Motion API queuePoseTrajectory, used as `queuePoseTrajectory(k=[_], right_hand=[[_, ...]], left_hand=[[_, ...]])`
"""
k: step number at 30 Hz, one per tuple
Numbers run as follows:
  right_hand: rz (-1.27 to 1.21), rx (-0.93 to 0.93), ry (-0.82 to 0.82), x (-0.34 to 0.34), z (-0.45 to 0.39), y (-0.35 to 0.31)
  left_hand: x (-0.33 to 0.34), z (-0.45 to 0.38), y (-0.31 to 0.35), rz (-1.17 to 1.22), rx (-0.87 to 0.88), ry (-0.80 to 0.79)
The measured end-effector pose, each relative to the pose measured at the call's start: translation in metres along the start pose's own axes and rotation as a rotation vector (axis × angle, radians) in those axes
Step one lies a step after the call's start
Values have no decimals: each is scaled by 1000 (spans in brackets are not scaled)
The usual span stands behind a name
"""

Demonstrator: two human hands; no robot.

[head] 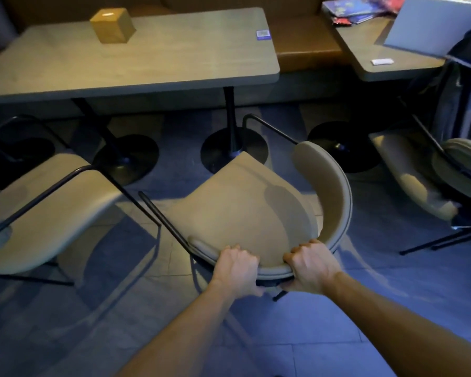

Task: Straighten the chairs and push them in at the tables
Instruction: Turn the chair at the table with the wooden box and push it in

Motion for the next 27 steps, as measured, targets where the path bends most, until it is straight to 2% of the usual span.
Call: queuePoseTrajectory(k=[14, 22, 27], right_hand=[[16, -19, 17, -41, -87, 72], [-32, -24, -9, -42, -93, 76], [-9, 5, 53, -39, -89, 71]], left_hand=[[-48, -92, -55, 8, -54, 51], [-50, -100, -60, 13, 28, 77], [-53, -91, -56, 33, 18, 139]])
Point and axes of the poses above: each hand's wrist, its own z-axis away from the middle knuckle, its own x-axis out of the palm, y = z × x, the point moved 4 cm from there along -z, towards the middle knuckle, and after that the axes turned 7 degrees about -y, right-handed, at the moved point
